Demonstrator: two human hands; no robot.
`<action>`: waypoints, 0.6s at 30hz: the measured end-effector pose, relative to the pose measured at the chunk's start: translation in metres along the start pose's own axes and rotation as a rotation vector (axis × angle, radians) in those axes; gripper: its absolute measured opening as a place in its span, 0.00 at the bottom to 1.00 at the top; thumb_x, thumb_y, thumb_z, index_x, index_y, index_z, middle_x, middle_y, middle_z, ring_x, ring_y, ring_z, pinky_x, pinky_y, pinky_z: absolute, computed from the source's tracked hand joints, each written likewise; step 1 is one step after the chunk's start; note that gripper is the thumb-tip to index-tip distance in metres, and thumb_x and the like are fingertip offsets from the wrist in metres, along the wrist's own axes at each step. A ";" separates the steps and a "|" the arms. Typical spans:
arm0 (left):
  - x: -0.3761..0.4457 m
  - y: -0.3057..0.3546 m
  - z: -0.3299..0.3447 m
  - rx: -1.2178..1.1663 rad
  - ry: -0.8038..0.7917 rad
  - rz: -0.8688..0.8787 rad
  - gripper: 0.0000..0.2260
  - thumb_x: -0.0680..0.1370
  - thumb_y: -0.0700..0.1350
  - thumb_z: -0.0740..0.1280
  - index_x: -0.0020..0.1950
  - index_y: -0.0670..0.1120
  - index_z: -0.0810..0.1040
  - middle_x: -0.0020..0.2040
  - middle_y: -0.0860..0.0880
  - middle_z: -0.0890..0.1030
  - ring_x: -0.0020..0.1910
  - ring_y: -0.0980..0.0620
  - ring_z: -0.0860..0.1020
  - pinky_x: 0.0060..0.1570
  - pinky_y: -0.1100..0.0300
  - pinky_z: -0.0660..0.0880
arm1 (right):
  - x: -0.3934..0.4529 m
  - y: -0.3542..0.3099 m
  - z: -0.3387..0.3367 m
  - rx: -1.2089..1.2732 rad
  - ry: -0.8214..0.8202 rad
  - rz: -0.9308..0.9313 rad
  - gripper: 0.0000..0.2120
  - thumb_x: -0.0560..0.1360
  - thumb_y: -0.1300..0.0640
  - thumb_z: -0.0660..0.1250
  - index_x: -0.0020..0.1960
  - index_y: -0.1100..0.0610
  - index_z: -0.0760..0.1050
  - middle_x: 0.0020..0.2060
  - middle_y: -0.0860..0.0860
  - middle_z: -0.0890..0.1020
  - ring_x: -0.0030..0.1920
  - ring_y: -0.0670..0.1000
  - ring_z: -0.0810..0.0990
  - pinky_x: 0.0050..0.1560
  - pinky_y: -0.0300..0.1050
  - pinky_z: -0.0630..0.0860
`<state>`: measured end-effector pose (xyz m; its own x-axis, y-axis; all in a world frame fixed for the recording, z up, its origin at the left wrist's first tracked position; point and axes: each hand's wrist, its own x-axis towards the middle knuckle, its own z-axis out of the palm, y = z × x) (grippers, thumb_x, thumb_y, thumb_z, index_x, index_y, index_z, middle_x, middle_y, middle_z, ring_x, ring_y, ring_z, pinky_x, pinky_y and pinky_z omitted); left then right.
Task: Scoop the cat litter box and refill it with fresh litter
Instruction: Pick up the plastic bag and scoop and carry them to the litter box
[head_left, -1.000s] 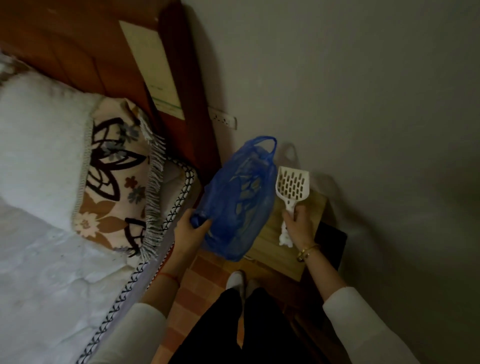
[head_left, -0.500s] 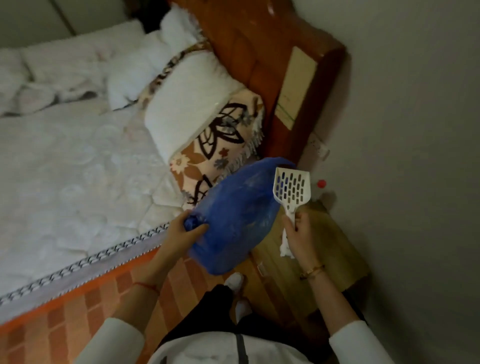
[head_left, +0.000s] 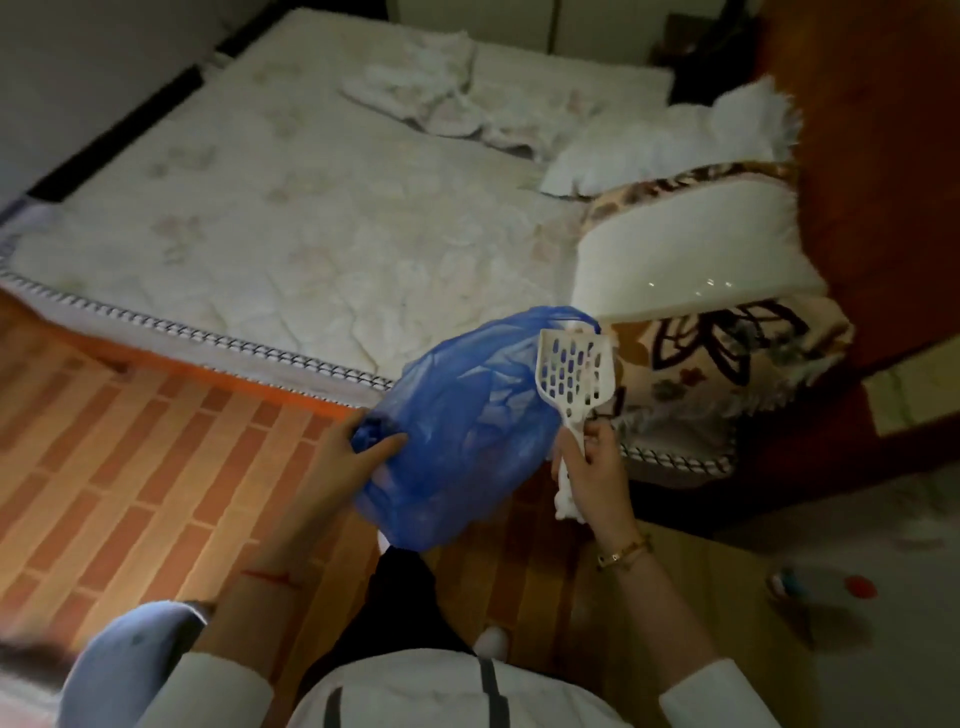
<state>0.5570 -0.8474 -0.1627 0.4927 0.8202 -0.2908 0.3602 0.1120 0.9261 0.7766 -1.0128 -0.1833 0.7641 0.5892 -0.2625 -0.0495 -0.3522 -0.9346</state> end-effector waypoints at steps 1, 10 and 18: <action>0.002 -0.003 -0.016 -0.030 0.056 -0.013 0.14 0.71 0.44 0.75 0.54 0.44 0.78 0.53 0.42 0.81 0.54 0.46 0.79 0.57 0.49 0.74 | 0.008 -0.007 0.019 -0.020 -0.045 -0.019 0.07 0.78 0.57 0.64 0.49 0.60 0.69 0.36 0.56 0.80 0.36 0.53 0.78 0.39 0.48 0.75; 0.032 -0.023 -0.176 -0.185 0.396 -0.058 0.05 0.75 0.45 0.71 0.49 0.50 0.78 0.47 0.52 0.81 0.47 0.55 0.79 0.45 0.65 0.75 | 0.057 -0.085 0.228 -0.195 -0.384 -0.149 0.12 0.77 0.50 0.65 0.50 0.60 0.71 0.34 0.49 0.79 0.36 0.47 0.79 0.41 0.49 0.76; 0.070 -0.040 -0.341 -0.180 0.647 -0.065 0.04 0.76 0.47 0.69 0.50 0.51 0.78 0.50 0.52 0.82 0.48 0.56 0.80 0.44 0.65 0.74 | 0.064 -0.154 0.437 -0.251 -0.658 -0.207 0.17 0.75 0.41 0.63 0.50 0.55 0.72 0.36 0.54 0.81 0.39 0.55 0.81 0.44 0.60 0.79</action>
<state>0.3070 -0.6033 -0.1386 -0.1198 0.9731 -0.1966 0.2080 0.2183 0.9535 0.5520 -0.6030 -0.1614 0.1941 0.9486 -0.2500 0.2628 -0.2958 -0.9184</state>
